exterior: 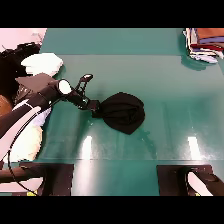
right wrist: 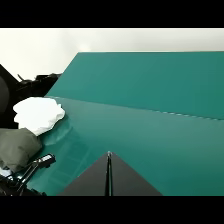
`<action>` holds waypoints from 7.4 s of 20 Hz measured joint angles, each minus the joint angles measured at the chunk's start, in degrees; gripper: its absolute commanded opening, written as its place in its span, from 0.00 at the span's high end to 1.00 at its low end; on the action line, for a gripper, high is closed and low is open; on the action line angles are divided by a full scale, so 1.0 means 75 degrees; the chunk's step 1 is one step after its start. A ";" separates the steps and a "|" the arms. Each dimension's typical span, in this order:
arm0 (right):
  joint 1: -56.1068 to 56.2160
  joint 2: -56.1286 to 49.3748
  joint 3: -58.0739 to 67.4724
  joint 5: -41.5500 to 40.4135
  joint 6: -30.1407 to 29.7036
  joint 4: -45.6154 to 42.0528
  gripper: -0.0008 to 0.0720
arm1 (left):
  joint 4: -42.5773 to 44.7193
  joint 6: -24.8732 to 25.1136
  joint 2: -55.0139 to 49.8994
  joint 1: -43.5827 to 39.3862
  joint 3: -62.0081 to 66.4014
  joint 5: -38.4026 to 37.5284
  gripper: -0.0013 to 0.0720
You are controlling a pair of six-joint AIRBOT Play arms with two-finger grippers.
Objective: Fold the shirts.
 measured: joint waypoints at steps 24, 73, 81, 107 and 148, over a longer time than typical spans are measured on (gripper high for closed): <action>0.3515 -0.4080 -0.5047 -0.0991 0.0621 0.0807 0.43 | 0.0306 0.0376 0.0921 0.1603 0.1690 -0.0396 0.95; 0.3013 -0.1428 -0.3174 0.1256 0.1682 -0.3013 0.97 | 0.1731 0.0294 0.3940 0.1810 -0.0944 -0.0764 0.41; 0.3013 -0.1431 -0.3182 0.1311 0.1684 -0.3002 0.97 | 0.1967 -0.0219 0.1489 0.1810 -0.0839 -0.0230 0.40; 0.1306 -0.0256 0.0495 0.1454 0.1649 -0.3005 0.97 | 0.2967 -0.0472 0.4331 0.1807 0.4878 -0.0664 0.95; -0.0367 -0.1448 -0.3200 0.1081 0.0816 -0.1020 0.54 | 0.2349 -0.0778 0.1023 0.3794 0.2661 -0.3252 0.21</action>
